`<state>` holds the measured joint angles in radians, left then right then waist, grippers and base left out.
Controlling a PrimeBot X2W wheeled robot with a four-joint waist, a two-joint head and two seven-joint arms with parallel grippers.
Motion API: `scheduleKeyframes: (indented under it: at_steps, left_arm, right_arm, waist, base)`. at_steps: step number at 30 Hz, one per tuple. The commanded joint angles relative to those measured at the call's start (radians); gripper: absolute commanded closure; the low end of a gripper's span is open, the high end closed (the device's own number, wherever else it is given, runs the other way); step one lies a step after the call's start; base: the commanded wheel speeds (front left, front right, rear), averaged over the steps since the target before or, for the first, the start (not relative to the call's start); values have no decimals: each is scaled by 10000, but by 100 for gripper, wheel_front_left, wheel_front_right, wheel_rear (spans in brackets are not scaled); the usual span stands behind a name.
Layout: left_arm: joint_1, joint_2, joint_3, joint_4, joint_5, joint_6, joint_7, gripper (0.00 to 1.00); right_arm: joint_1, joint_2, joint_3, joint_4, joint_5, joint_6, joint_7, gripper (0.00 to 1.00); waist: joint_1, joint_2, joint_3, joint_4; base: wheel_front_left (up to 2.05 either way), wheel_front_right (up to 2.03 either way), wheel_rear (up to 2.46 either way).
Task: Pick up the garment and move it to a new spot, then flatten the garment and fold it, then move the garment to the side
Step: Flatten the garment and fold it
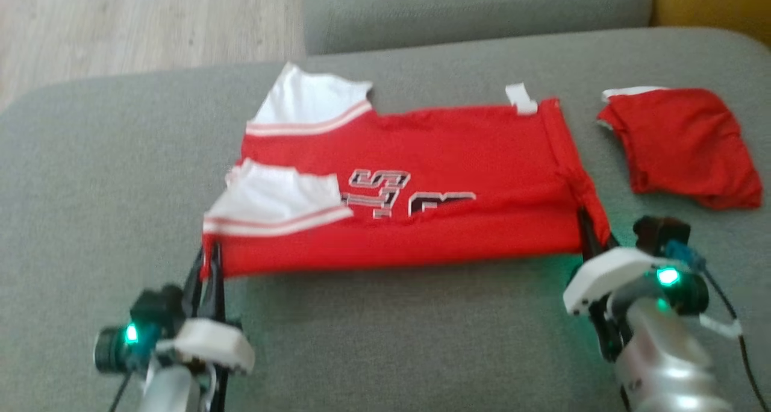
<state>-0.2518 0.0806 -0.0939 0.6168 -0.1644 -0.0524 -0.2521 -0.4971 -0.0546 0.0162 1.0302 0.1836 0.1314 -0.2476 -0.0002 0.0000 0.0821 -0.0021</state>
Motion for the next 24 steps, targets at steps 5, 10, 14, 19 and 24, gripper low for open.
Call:
scheduleKeyframes:
  at_steps: [5,10,14,19,24]
  left_arm:
    - [692,180,382,-666,-75,193,-97,100]
    - [957,72,254,-700,-195,224,-2,100]
    - [846,7,217,-801,-279,303,-24,0]
    - [605,3,285,-1328,-278,367,-80,0]
    - [317,30,434,-2414,-213,272,-92,0]
  right_arm:
    - [815,42,162,-899,221,-7,6,100]
    - [1296,42,-115,-1656,124,-7,163,0]
    - [1471,42,-289,-2419,83,-7,172,0]
    - [1564,43,-683,-3589,-142,-7,122,0]
    - [1555,43,-962,-4660,-273,-7,77,0]
  waist:
    - [2,0,-535,-178]
    - [2,0,-551,-181]
    - [2,0,-495,-191]
    - [2,0,-276,-246]
    - [2,0,102,-329]
  base:
    - [0,0,0]
    - [0,0,0]
    - [0,0,0]
    - [0,0,0]
    - [0,0,0]
